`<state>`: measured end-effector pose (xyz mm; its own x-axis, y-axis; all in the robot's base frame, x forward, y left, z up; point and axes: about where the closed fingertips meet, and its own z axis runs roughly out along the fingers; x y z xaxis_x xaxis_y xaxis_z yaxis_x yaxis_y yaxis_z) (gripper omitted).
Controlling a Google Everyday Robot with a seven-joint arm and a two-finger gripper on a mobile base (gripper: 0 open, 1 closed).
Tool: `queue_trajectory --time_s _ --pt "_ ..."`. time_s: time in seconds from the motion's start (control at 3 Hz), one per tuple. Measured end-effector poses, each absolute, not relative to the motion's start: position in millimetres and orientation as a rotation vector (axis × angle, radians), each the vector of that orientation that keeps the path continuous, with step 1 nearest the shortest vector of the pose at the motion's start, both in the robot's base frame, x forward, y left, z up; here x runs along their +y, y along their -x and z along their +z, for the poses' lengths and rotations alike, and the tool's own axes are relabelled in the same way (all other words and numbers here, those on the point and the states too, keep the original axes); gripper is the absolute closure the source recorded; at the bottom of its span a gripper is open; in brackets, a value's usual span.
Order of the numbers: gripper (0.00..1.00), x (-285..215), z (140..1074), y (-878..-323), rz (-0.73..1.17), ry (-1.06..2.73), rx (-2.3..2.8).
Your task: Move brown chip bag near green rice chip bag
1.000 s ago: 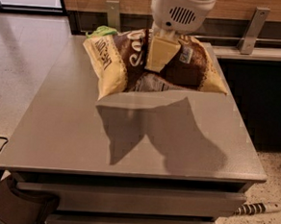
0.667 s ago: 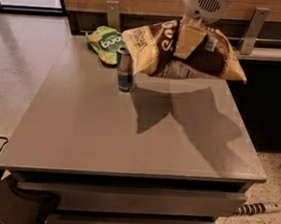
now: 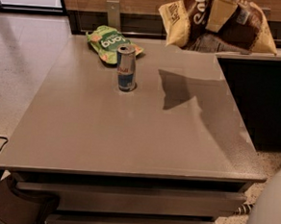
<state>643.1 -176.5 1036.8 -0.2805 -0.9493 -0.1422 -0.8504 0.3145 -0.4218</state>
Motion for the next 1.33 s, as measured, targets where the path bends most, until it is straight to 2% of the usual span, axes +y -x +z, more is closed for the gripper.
queue_trajectory --time_s 0.67,1.0,1.33 --pt "1.0 -208 1033 -709 -0.526 1.488 2.157" --pt "1.0 -186 1004 -750 -0.523 1.456 2.065" --pt "0.99 -150 972 -774 -0.428 1.471 1.987"
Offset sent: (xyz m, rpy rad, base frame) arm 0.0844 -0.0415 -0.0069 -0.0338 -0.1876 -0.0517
